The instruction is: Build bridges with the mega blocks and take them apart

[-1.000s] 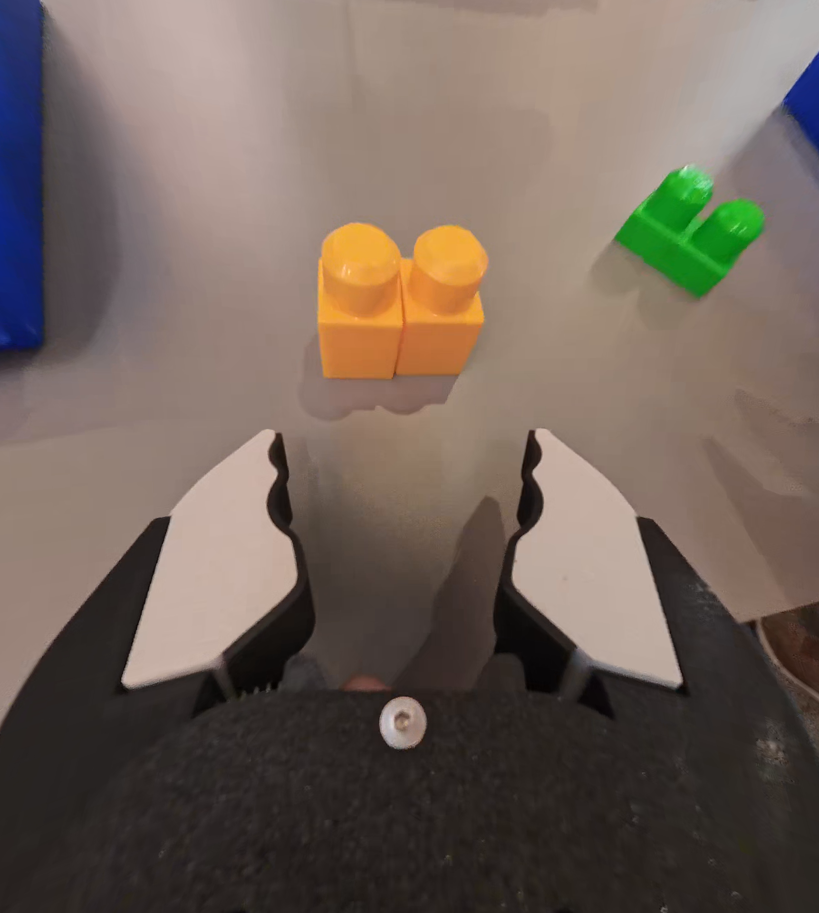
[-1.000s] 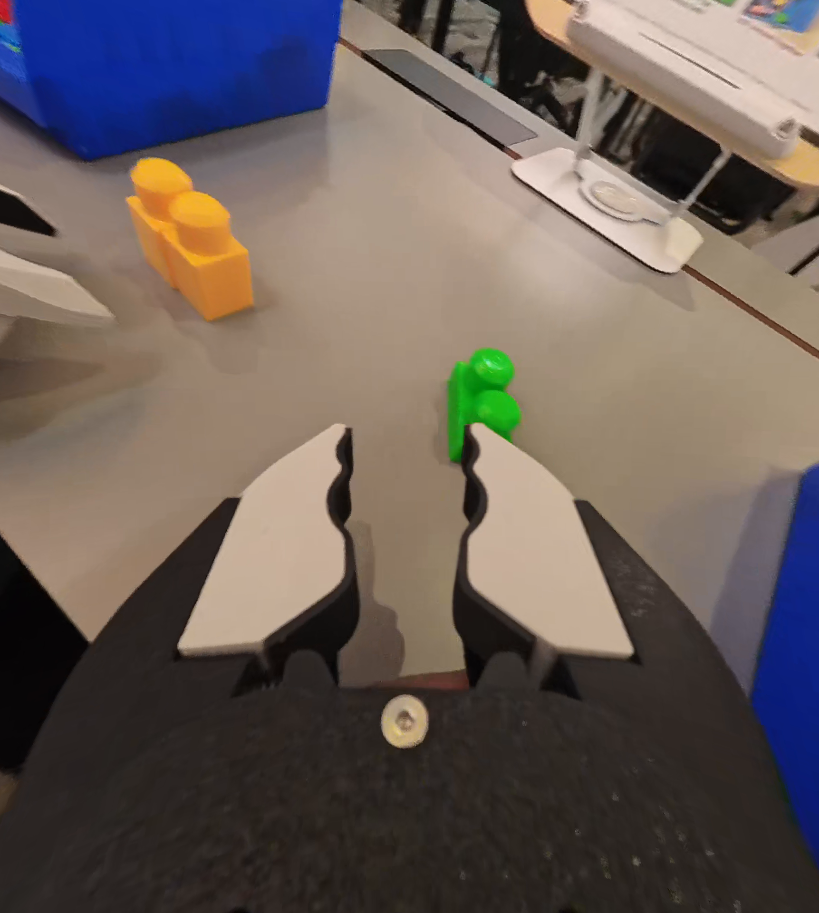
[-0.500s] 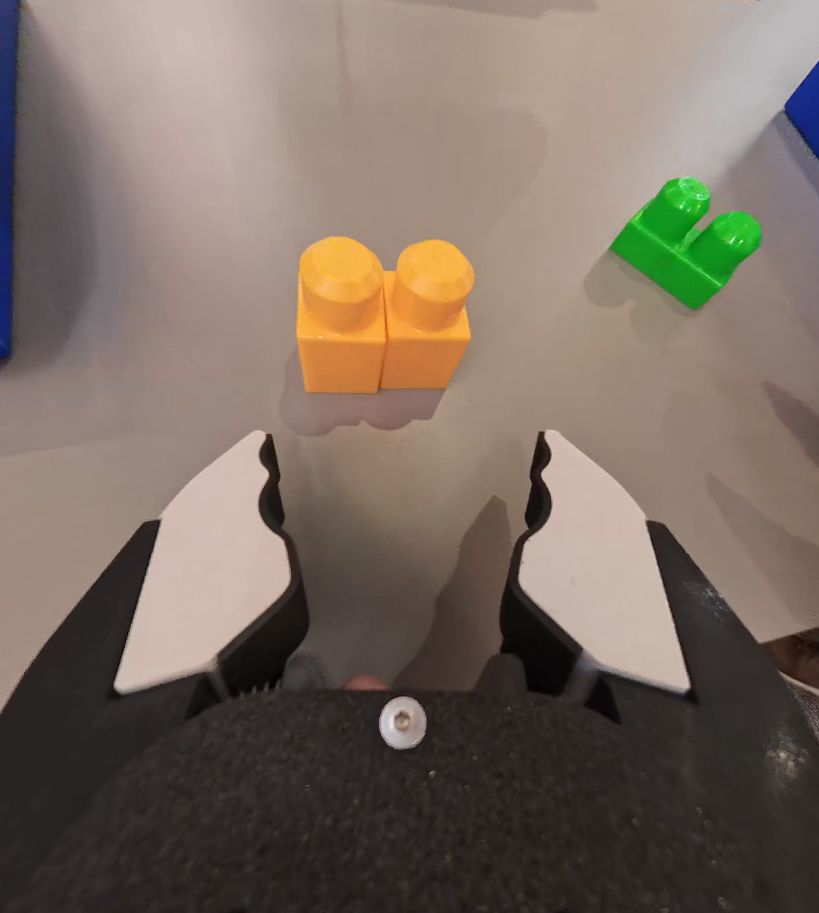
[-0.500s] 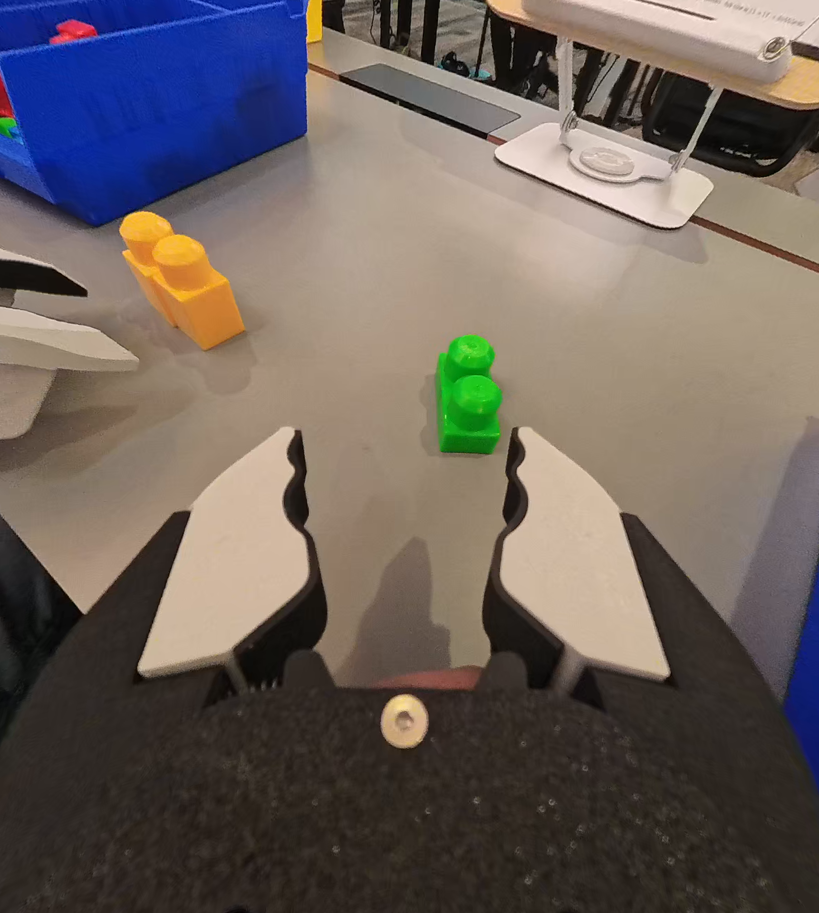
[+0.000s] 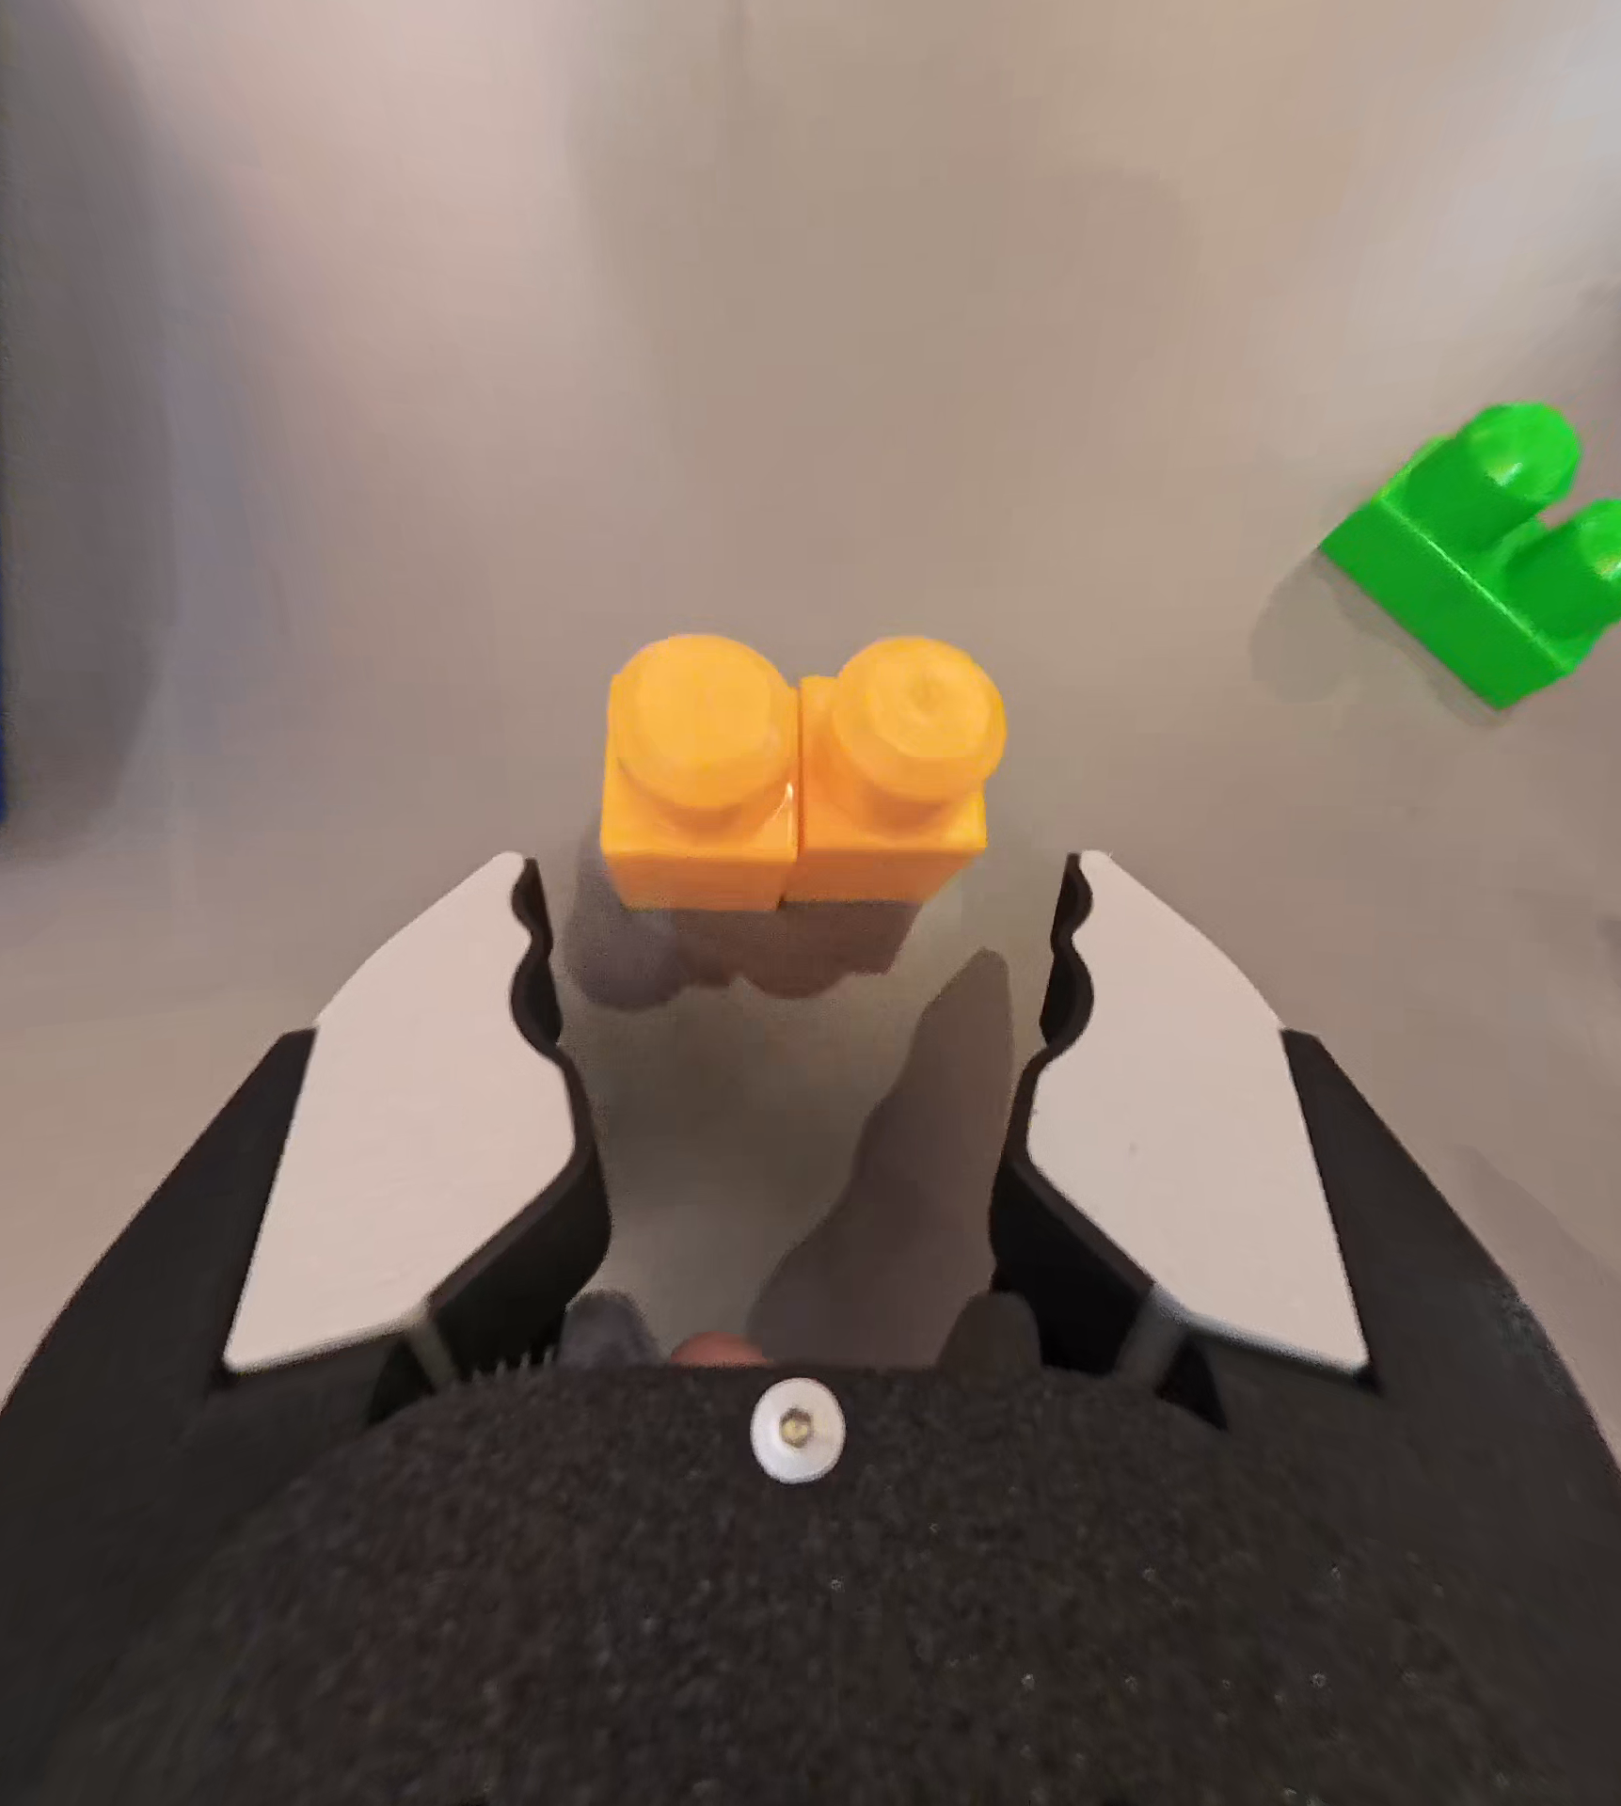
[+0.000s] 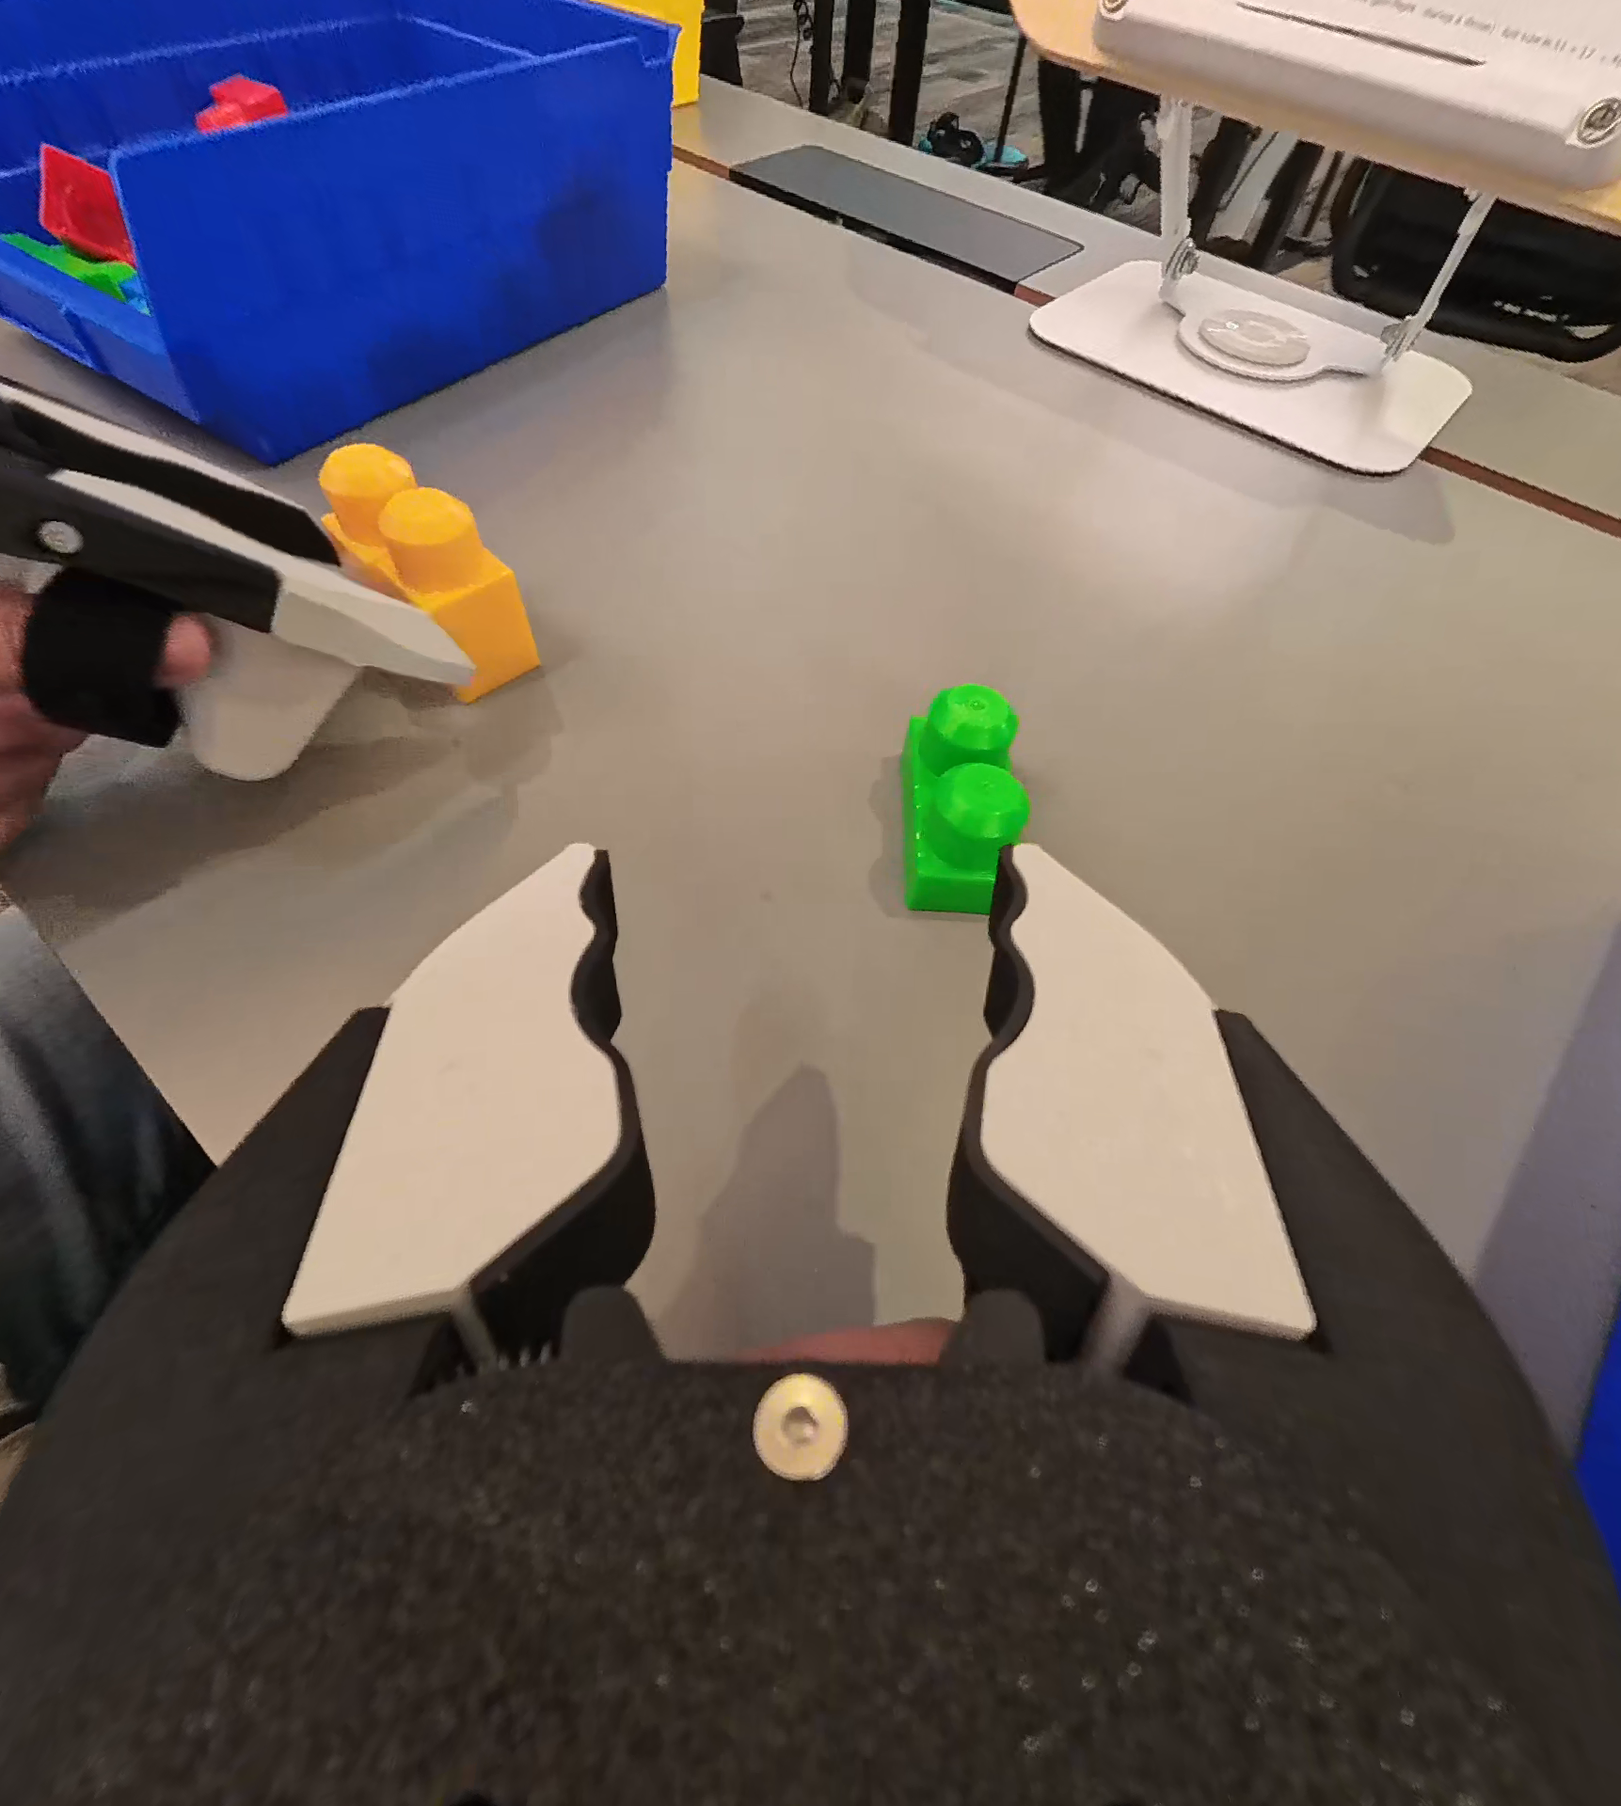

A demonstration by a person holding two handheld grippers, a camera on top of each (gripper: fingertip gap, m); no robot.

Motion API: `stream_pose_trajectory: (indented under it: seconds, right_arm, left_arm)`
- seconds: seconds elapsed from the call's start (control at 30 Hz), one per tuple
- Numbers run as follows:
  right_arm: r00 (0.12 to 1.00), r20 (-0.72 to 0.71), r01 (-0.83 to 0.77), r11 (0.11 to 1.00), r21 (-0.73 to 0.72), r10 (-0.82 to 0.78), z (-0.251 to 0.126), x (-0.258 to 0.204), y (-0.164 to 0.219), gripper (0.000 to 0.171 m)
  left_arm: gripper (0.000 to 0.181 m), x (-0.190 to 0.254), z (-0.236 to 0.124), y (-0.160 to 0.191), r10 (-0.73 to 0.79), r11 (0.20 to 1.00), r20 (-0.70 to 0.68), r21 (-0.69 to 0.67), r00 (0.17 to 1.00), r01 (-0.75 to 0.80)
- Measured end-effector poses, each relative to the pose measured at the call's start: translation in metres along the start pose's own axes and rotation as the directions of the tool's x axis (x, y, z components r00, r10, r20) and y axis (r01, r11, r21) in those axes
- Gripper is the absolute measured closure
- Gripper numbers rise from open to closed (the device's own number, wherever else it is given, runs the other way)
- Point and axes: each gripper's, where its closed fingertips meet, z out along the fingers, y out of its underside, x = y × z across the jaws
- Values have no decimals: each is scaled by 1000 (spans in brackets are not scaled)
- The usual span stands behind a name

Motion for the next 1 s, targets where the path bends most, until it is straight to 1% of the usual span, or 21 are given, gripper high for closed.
stream_pose_trajectory:
  seconds: [0.2, 0.3, 0.47, 0.67, 1.0]
  right_arm:
    - [1000, -2, -6, 1000, 7, 6, -4, 5, -2, 98]
    - [1000, 2, -5, 1000, 8, 5, -4, 5, -2, 99]
    - [1000, 9, -3, 1000, -3, 3, -2, 4, 0, 99]
    - [1000, 15, 1, 1000, -9, -1, -1, 2, 1, 100]
    - [1000, 27, 8, 1000, -22, -8, -1, 0, 3, 101]
  left_arm:
    - [84, -4, 15, -5, 21, 999, 39, -28, 999, -20]
    - [85, -4, 19, -2, 3, 999, 31, -48, 1000, -2]
    - [88, -8, 22, -4, 7, 999, 57, -50, 998, -4]
    - [87, -8, 24, -2, 34, 997, 83, -66, 996, -29]
    - [84, -5, 25, -2, 53, 996, 80, -76, 995, -47]
